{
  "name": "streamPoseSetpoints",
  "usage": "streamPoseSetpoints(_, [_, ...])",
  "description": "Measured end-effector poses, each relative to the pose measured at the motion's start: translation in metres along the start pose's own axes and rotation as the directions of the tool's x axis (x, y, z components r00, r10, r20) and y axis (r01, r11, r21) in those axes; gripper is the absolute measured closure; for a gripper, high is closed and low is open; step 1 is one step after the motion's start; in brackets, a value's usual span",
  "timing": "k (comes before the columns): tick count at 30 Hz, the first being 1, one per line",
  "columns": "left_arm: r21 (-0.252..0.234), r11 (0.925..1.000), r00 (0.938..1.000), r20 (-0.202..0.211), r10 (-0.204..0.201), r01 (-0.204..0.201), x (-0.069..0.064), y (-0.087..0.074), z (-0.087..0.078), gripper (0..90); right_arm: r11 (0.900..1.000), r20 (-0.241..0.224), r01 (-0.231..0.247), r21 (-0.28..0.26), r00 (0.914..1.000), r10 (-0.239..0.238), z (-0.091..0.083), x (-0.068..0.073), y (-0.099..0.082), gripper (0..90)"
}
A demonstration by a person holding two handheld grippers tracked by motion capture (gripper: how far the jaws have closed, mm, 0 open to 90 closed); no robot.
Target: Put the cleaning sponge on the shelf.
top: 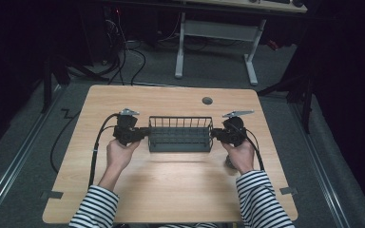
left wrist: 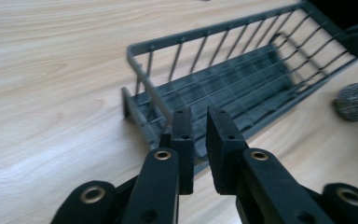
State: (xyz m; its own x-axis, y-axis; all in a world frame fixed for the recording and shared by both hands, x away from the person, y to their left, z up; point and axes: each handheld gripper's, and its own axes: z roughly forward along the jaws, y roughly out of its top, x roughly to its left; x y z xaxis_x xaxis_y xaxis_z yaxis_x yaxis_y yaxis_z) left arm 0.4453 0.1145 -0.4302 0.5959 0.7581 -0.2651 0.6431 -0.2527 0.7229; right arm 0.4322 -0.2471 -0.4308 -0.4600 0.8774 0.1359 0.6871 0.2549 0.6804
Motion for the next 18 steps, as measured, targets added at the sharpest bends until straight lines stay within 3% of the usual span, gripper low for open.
streamPoseSetpoints(1, [-0.007, 0.9998, 0.9986, 0.05, -0.018, 0.018, 0.0, -0.002, -0.002, 82.3, 1.0, 0.0, 0.0, 0.0, 1.0, 0.0, 0.0, 0.0, 0.0, 77.4])
streamPoseSetpoints(2, [0.001, 0.9997, 0.9992, 0.032, 0.023, -0.023, -0.008, -0.003, -0.002, 82.2, 0.9999, -0.052, -0.009, 0.008, 0.9986, 0.009, 0.001, 0.003, -0.002, 76.5])
streamPoseSetpoints(3, [0.001, 0.9997, 0.9992, 0.032, 0.023, -0.023, -0.008, -0.003, -0.002, 82.0, 0.9999, -0.052, -0.009, 0.008, 0.9986, 0.009, 0.001, 0.003, -0.002, 76.5])
streamPoseSetpoints(6, [0.006, 0.9992, 0.9986, 0.037, 0.039, -0.039, -0.014, -0.006, 0.002, 81.6, 0.9973, 0.001, 0.074, 0.003, 0.9973, -0.074, 0.003, 0.021, -0.001, 76.7])
streamPoseSetpoints(10, [-0.01, 0.9995, 0.9988, 0.04, 0.029, -0.029, -0.013, -0.01, -0.001, 80.5, 0.9986, -0.011, 0.052, 0.008, 0.9986, -0.052, 0.004, 0.019, 0.0, 74.6])
streamPoseSetpoints(16, [-0.065, 0.9964, 0.9984, 0.011, 0.055, -0.055, -0.012, -0.011, -0.02, 57.6, 0.9993, -0.002, 0.038, -0.004, 0.9993, -0.038, 0.001, 0.017, 0.0, 64.2])
streamPoseSetpoints(17, [-0.08, 0.995, 0.9982, -0.001, 0.059, -0.059, -0.012, -0.013, -0.023, 57.6, 0.9993, -0.007, 0.035, -0.012, 0.9993, -0.035, 0.0, 0.017, 0.0, 61.6])
streamPoseSetpoints(18, [-0.093, 0.9939, 0.9982, -0.009, 0.059, -0.06, -0.01, -0.014, -0.028, 51.4, 0.9988, -0.008, 0.033, -0.035, 0.9994, -0.033, -0.005, 0.016, -0.001, 56.2])
